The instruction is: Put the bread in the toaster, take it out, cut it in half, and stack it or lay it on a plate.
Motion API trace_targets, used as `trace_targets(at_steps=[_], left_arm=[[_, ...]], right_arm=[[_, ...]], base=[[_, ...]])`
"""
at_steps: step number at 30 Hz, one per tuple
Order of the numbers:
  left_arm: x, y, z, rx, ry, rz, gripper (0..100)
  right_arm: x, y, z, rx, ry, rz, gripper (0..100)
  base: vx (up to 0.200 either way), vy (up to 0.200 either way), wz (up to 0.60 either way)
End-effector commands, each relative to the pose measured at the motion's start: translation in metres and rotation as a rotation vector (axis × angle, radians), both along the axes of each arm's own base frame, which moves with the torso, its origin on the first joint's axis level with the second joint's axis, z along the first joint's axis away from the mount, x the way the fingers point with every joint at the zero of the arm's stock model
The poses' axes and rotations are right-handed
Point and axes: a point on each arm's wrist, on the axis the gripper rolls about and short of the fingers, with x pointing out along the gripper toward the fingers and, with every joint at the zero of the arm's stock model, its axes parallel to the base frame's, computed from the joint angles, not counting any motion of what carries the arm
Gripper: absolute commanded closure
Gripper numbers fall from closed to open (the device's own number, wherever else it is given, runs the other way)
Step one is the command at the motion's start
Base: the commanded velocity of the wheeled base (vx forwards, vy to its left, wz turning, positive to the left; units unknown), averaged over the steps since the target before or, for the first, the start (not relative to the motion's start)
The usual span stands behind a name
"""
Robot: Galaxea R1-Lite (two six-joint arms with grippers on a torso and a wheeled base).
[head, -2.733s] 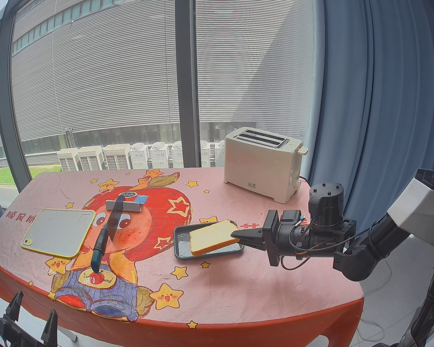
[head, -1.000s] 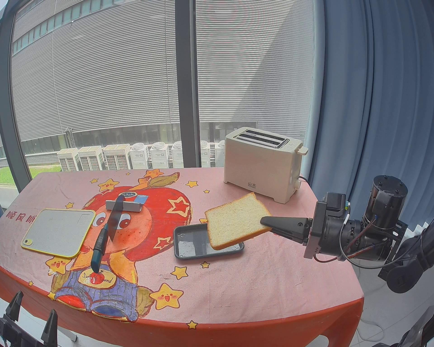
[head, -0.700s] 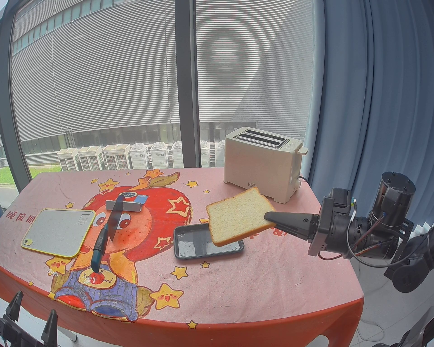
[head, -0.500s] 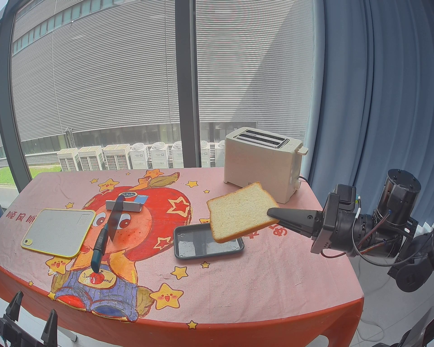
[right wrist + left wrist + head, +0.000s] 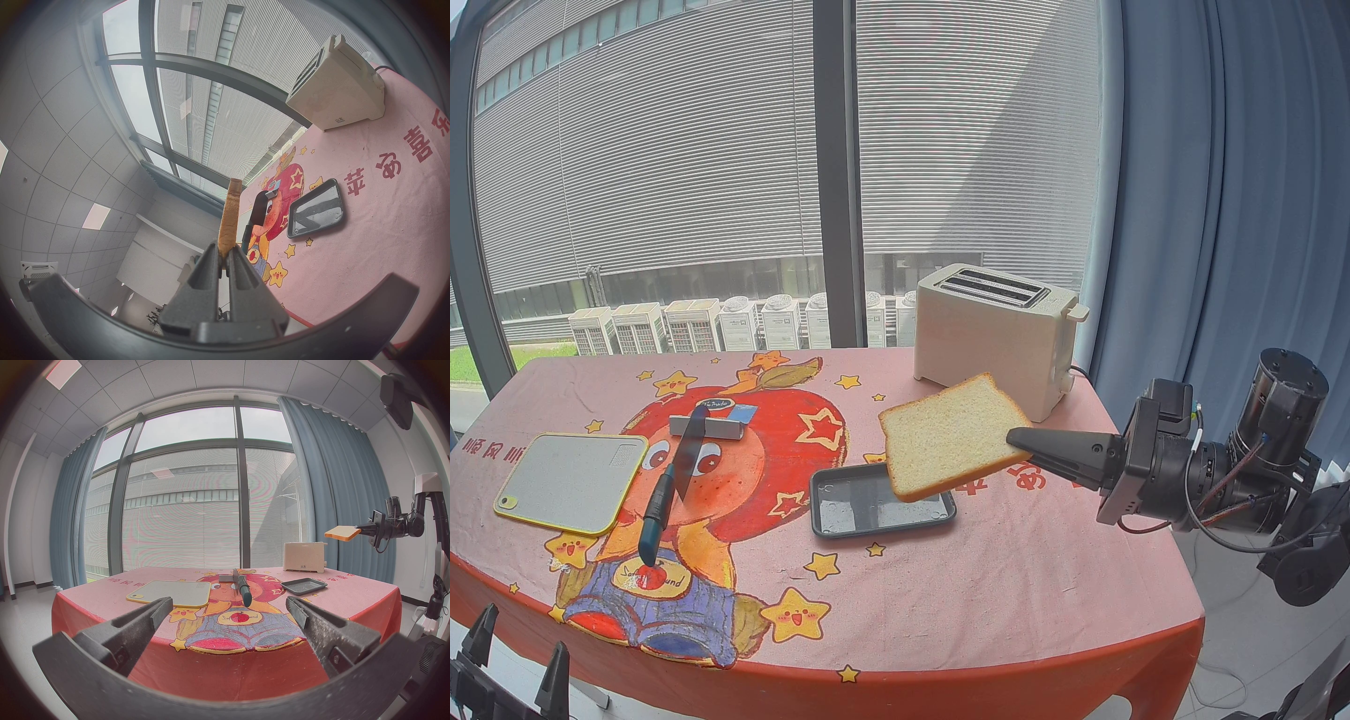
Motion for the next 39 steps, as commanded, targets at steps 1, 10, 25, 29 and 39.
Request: trace_targets(at_steps=[1, 10, 25, 29, 39], left_arm=[[0.000, 0.000, -0.005, 0.000, 0.001, 0.000, 0], [0.000, 0.000, -0.005, 0.000, 0.001, 0.000, 0], [0.000, 0.000, -0.005, 0.000, 0.001, 0.000, 0], [0.000, 0.000, -0.005, 0.000, 0.001, 0.000, 0], [0.000, 0.000, -0.005, 0.000, 0.001, 0.000, 0]], right_arm=[[0.000, 0.000, 0.001, 0.003, -0.004, -0.002, 100], [-0.001, -0.002, 0.000, -0.001, -0.011, -0.009, 100], [-0.006, -0.013, 0.007, -0.043, -0.129, -0.035, 100], [-0.011, -0.017, 0.014, -0.042, -0.169, -0.038, 100], [-0.011, -0.021, 0.007, -0.102, -0.219, -0.047, 100]], base=[[0.000, 0.000, 0.00], [0.000, 0.000, 0.00], [0.000, 0.000, 0.00], [0.000, 0.000, 0.00], [0.000, 0.000, 0.00]])
